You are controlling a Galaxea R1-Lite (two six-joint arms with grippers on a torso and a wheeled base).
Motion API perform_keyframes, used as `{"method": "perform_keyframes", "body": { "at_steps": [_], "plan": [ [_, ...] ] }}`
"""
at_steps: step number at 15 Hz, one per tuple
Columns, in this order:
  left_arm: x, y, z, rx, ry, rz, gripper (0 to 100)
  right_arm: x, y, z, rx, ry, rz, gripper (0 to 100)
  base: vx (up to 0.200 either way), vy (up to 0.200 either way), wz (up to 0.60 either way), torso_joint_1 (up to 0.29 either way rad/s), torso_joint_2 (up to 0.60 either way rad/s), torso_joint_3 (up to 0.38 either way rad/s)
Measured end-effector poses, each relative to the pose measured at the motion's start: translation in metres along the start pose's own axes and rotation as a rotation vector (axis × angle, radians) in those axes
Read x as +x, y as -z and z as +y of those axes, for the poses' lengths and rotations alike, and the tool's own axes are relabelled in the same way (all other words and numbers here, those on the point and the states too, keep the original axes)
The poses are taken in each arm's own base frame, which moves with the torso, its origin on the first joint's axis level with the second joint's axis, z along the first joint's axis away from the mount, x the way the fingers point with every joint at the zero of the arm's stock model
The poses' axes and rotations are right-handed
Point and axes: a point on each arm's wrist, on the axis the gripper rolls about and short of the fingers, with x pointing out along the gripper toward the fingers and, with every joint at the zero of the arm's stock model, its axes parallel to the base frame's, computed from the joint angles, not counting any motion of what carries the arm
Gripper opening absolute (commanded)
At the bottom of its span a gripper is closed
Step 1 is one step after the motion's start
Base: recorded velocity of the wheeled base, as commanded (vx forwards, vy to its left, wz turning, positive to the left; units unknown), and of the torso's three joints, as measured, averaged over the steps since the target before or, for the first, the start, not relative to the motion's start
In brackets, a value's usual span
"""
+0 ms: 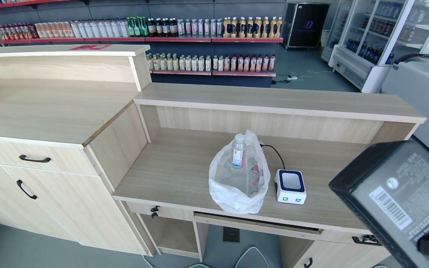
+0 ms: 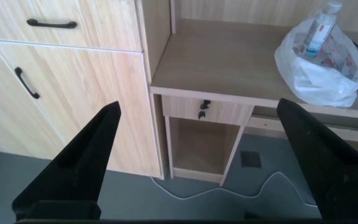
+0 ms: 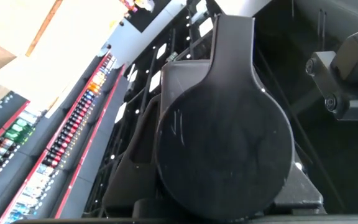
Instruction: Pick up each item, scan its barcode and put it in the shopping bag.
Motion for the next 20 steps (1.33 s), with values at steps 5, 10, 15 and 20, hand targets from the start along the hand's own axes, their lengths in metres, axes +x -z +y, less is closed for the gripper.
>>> {"method": "perform_keyframes", "body": {
  "at_steps": [5,10,15,20],
  "plan": [
    [0.0,0.0,0.0,0.0,0.0,0.0,100,0.0004,0.0,0.0004,0.003,0.001,-0.002,0,0.0,0.0,0.0,0.0,0.0,0.0],
    [0.0,0.0,0.0,0.0,-0.001,0.0,100,0.0002,0.0005,0.0008,0.006,-0.001,0.0,0,0.0,0.0,0.0,0.0,0.0,0.0],
    [0.0,0.0,0.0,0.0,0.0,0.0,100,-0.0001,0.0022,-0.0007,0.001,0.001,0.004,0,0.0,0.0,0.0,0.0,0.0,0.0],
    [0.0,0.0,0.0,0.0,0.0,0.0,100,-0.0022,0.0024,0.0023,0.081,-0.029,0.016,0,0.0,0.0,0.0,0.0,0.0,0.0]
  ]
}}
